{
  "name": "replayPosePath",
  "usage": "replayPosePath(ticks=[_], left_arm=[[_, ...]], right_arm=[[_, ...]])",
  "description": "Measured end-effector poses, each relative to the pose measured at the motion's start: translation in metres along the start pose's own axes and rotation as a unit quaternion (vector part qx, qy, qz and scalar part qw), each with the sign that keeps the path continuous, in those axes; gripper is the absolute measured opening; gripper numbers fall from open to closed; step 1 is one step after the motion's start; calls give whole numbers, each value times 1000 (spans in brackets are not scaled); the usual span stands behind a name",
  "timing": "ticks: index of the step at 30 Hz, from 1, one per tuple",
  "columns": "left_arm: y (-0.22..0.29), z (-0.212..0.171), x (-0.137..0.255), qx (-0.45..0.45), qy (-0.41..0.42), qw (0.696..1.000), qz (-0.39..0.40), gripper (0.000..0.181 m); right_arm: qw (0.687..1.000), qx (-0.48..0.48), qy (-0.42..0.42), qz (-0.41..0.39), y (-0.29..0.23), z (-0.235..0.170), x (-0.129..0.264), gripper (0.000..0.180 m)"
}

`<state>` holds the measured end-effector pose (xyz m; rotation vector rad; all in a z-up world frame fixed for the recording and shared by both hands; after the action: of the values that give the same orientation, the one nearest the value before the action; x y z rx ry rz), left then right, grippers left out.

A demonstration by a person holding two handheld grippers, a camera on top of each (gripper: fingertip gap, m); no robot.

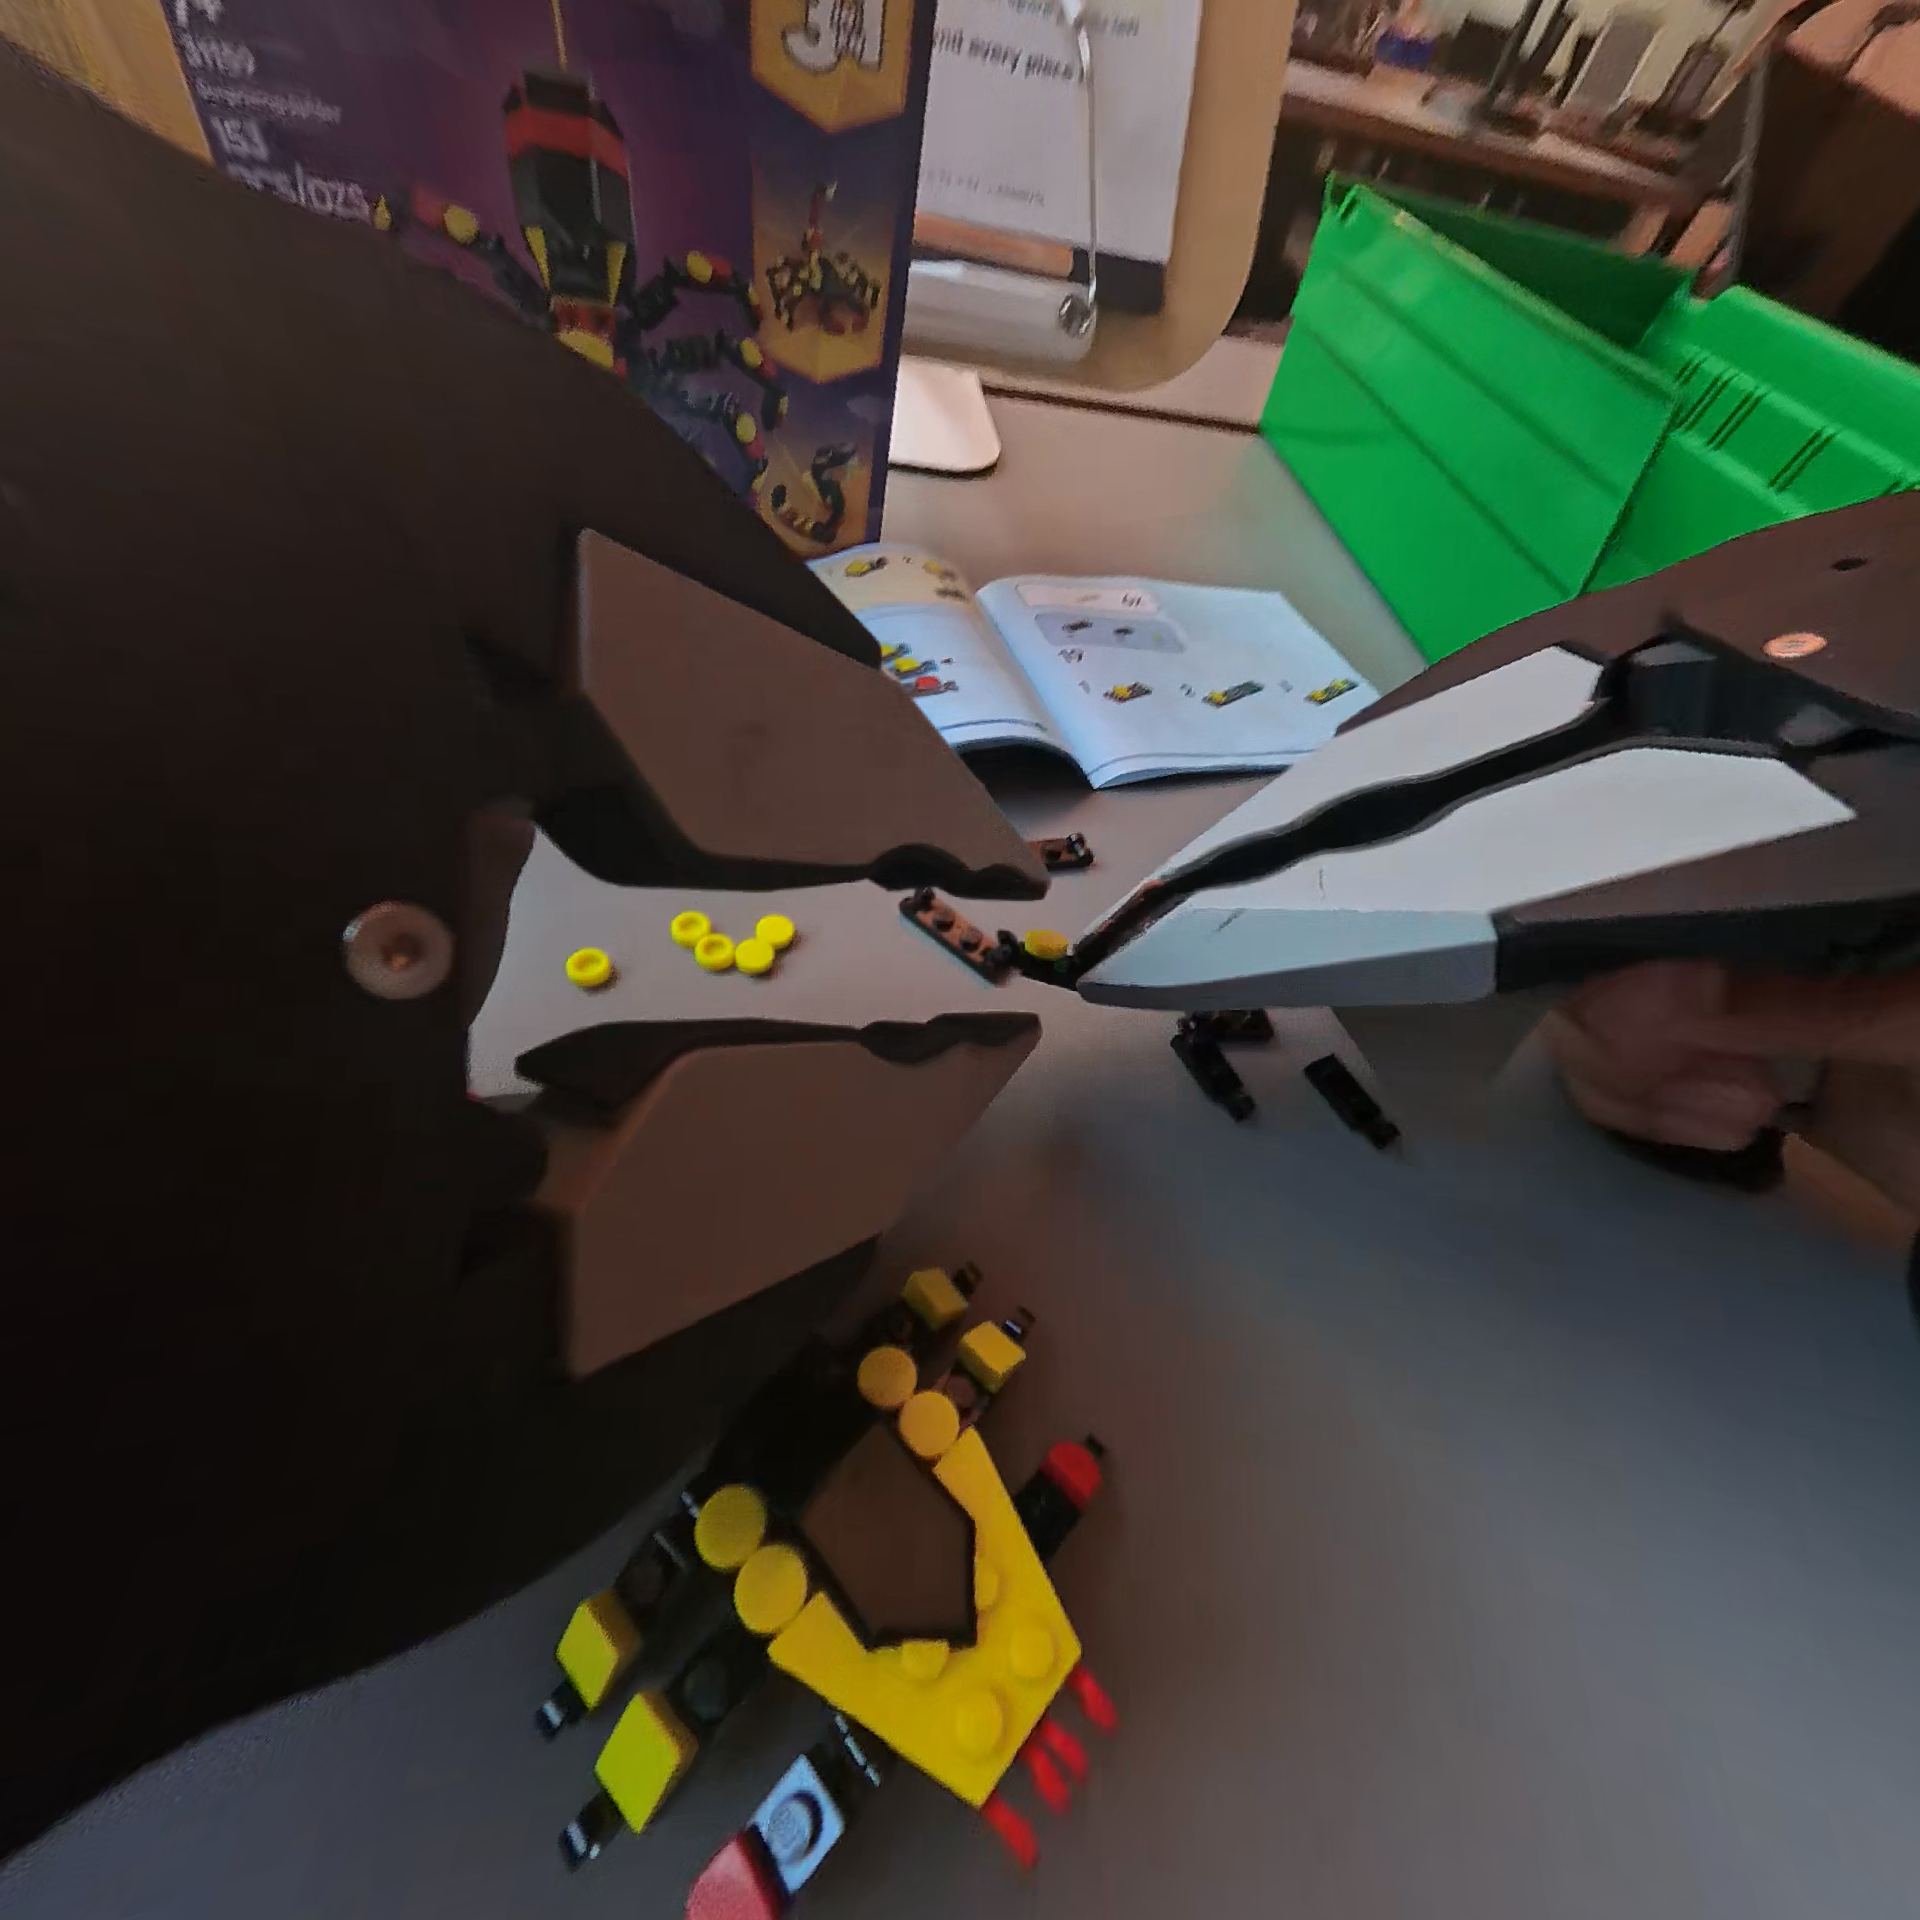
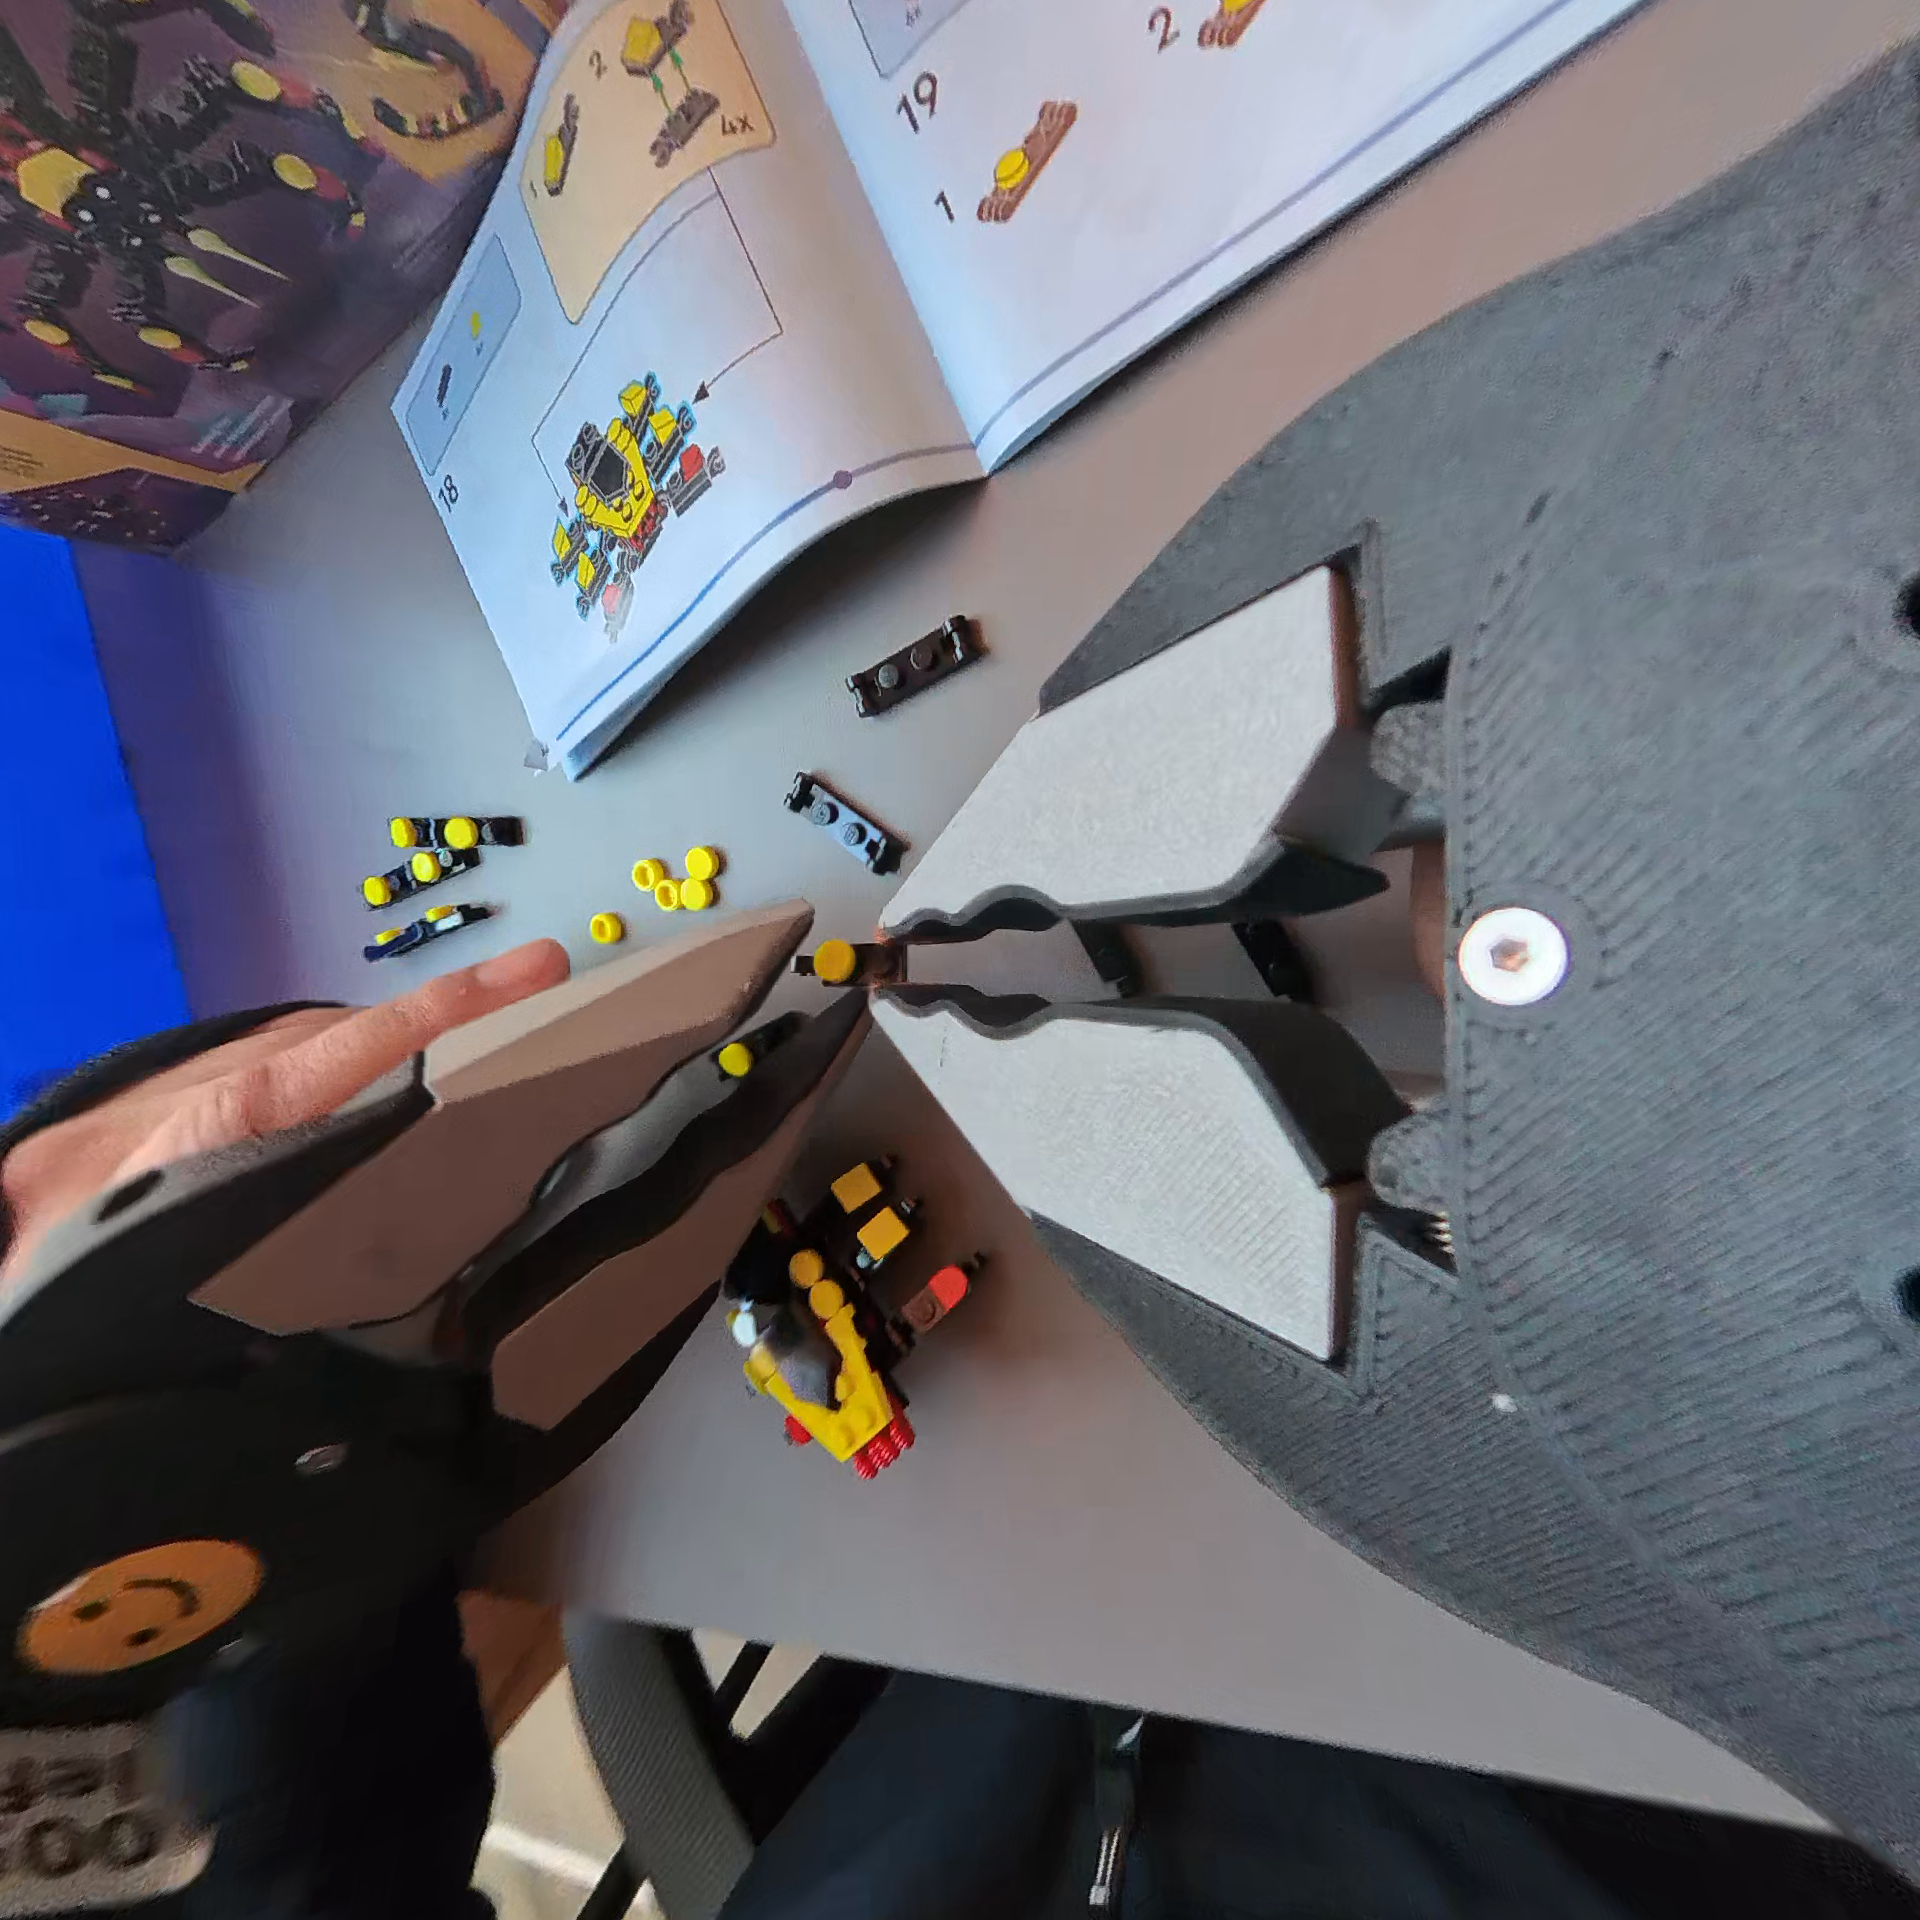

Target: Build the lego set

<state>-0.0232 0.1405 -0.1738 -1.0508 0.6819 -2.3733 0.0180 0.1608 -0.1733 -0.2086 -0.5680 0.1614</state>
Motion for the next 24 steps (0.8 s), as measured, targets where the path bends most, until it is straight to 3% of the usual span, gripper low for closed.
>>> replayPosePath(ticks=[7, 18, 24], left_arm=[[-1, 8, 2, -83, 32, 995, 48, 6], [2, 6, -1, -66, 31, 997, 14, 5], [3, 4, -4, -102, 13, 995, 20, 4]], right_arm=[[996, -65, 25, 50, -3, 3, 5, 4], [996, -76, 8, 51, -3, 0, 3, 4], [994, -99, 6, 52, 0, -2, 2, 3]])
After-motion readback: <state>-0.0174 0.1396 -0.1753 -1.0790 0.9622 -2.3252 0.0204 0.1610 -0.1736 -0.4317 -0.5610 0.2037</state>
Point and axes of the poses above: each gripper's, where its closed fingertips meet, x back along the fingers, z out of its top, y = z × x across the jaws, the point moved 3 cm from there along x, back along the fingers, and after that the axes turned 1 degree about y, right-handed, at the moved point
